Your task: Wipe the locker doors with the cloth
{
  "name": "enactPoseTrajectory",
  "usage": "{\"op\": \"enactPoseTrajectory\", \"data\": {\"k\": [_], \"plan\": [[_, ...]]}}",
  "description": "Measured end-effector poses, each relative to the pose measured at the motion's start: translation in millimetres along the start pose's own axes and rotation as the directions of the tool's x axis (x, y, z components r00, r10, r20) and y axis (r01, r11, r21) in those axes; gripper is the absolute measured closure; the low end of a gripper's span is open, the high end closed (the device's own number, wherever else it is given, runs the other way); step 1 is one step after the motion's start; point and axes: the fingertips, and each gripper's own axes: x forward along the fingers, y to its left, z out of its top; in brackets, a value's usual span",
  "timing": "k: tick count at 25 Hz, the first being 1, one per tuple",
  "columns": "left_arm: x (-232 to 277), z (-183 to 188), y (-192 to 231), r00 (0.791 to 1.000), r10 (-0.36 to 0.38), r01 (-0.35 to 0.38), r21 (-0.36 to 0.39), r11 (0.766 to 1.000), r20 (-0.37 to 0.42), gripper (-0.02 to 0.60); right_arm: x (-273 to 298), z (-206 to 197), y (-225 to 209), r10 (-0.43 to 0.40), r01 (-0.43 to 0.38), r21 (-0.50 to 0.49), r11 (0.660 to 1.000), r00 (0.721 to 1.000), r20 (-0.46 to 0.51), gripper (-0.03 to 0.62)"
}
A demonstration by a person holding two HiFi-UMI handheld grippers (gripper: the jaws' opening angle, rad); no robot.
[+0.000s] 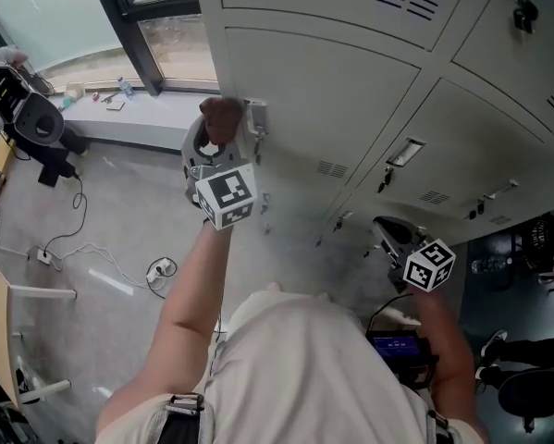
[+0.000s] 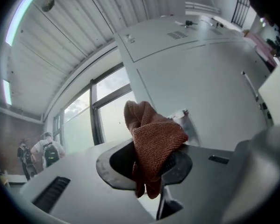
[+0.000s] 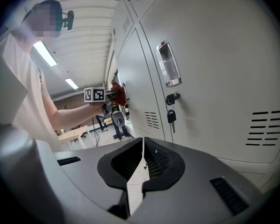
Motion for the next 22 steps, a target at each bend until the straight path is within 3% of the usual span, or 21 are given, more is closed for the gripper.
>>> {"op": "enactPoseTrajectory", "data": {"k": [5, 7, 12, 16, 19, 22], "plan": [[-10.9, 49.6, -66.3, 0.99, -0.095, 0.102, -0.055, 0.993, 0.108, 0.512, -16.5, 4.2, -7.2, -0.036, 0.036, 0.002, 0.999, 0.999, 0.024, 0.576], [-18.3, 65.5, -98.3, 0.975, -0.168, 0.18, -0.068, 0.981, 0.144, 0.512, -24.4, 4.9, -8.9, -0.045, 0.045, 0.002, 0.999, 0.999, 0.03, 0.576], [-39.7, 101.3, -185.6, 0.918, -0.331, 0.349, -0.045, 0.936, 0.22, 0.512, -38.7, 4.1, -17.9, -0.069, 0.069, 0.015, 0.998, 0.997, 0.043, 0.576], [-58.9, 113.2, -252.6, 0.849, -0.481, 0.493, 0.002, 0.87, 0.22, 0.512, -46.3, 1.2, -21.6, -0.074, 0.073, 0.023, 0.997, 0.996, 0.051, 0.576], [-64.1, 135.8, -265.1, 0.819, -0.513, 0.529, 0.008, 0.848, 0.258, 0.512, -50.8, -1.0, -25.5, -0.078, 0.076, 0.036, 0.996, 0.995, 0.056, 0.576], [-57.5, 165.3, -245.8, 0.814, -0.484, 0.508, 0.013, 0.861, 0.322, 0.511, -51.9, -1.1, -28.4, -0.08, 0.077, 0.048, 0.996, 0.995, 0.059, 0.576]]}}
